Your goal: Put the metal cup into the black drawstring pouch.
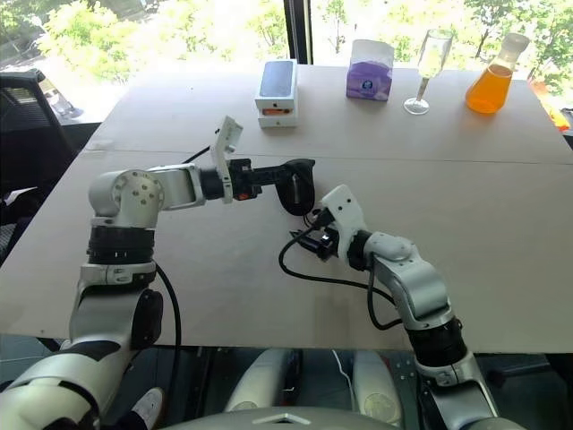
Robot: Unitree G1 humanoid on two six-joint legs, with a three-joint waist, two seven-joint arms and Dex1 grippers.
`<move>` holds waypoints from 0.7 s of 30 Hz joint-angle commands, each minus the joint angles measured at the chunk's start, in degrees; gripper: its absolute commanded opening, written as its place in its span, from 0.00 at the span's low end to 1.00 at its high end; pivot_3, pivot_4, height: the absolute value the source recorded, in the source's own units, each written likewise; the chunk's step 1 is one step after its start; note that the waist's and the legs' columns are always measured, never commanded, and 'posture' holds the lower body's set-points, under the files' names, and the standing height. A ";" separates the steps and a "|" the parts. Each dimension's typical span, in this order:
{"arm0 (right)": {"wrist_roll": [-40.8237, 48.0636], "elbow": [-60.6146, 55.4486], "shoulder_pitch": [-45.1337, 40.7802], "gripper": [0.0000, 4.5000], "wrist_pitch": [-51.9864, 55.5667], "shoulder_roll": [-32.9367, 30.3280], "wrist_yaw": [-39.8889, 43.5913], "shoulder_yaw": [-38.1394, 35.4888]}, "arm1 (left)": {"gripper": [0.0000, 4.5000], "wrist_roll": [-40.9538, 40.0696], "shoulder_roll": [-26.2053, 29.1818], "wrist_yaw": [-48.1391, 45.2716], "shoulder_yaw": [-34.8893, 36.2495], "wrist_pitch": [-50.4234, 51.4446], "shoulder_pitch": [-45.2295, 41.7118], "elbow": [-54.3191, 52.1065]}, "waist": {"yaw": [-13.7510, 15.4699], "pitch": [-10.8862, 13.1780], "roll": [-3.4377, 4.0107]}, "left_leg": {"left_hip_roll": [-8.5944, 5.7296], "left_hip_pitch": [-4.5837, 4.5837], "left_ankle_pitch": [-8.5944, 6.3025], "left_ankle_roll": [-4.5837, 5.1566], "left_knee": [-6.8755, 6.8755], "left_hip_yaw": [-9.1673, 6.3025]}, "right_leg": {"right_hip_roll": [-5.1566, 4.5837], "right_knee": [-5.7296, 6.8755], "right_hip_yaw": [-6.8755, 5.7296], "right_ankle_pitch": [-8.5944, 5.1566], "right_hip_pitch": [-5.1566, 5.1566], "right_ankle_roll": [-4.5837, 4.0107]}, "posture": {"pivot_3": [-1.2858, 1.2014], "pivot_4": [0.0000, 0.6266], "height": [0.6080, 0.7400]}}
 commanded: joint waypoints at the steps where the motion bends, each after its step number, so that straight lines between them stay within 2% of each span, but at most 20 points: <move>1: -0.78 4.93 -2.43 0.76 -2.16 2.08 -2.30 0.50 | 0.00 0.24 0.21 -0.52 0.92 -0.05 -1.99 -0.13 | 0.12 0.00 0.00 | -0.03 -0.01 0.01 -0.01 0.01 0.00 | -0.01 -0.05 -0.01 0.00 0.00 0.00 | 0.52 0.24 1.00; 6: -2.20 12.14 -4.19 0.76 -5.68 3.57 -2.85 1.22 | 0.00 0.31 -0.15 -0.40 1.25 0.08 -2.67 -0.15 | 0.34 0.00 0.00 | -0.11 -0.07 0.01 -0.02 0.00 -0.01 | -0.10 -0.15 -0.03 0.00 -0.02 0.01 | 0.52 0.24 1.00; 11: -1.63 9.68 -2.49 0.43 -5.97 1.81 -3.30 -0.74 | 0.00 0.41 0.16 -0.22 1.89 -0.16 -2.42 -0.41 | 0.15 0.00 0.00 | -0.07 -0.05 0.01 -0.03 -0.01 -0.01 | -0.07 -0.08 -0.02 0.00 -0.01 0.01 | 0.52 0.24 1.00; 15: 0.16 1.82 -0.03 0.04 -3.18 -2.37 -2.68 -3.57 | 0.00 0.91 0.54 -0.68 1.33 -1.39 -1.21 -1.67 | 0.29 0.00 0.00 | -0.09 -0.09 0.01 -0.02 -0.01 -0.01 | -0.09 -0.12 -0.02 0.00 -0.02 0.01 | 0.52 0.24 1.00; 19: 4.34 -7.21 1.04 0.02 2.50 -6.92 -1.04 -6.87 | 0.00 0.81 -0.48 -1.50 0.64 -3.09 1.07 -4.47 | 0.29 0.00 0.00 | -0.09 -0.09 0.01 -0.02 -0.01 -0.01 | -0.10 -0.11 -0.01 0.00 -0.01 0.01 | 0.52 0.24 1.00; 21: 6.58 -11.15 1.14 0.02 5.31 -9.69 0.22 -8.11 | 0.00 0.56 -0.39 -5.24 -1.07 -5.73 3.47 -7.42 | 0.24 0.00 0.00 | -0.06 -0.08 0.00 -0.01 -0.02 -0.01 | -0.11 -0.11 0.00 0.00 -0.01 0.01 | 0.52 0.24 1.00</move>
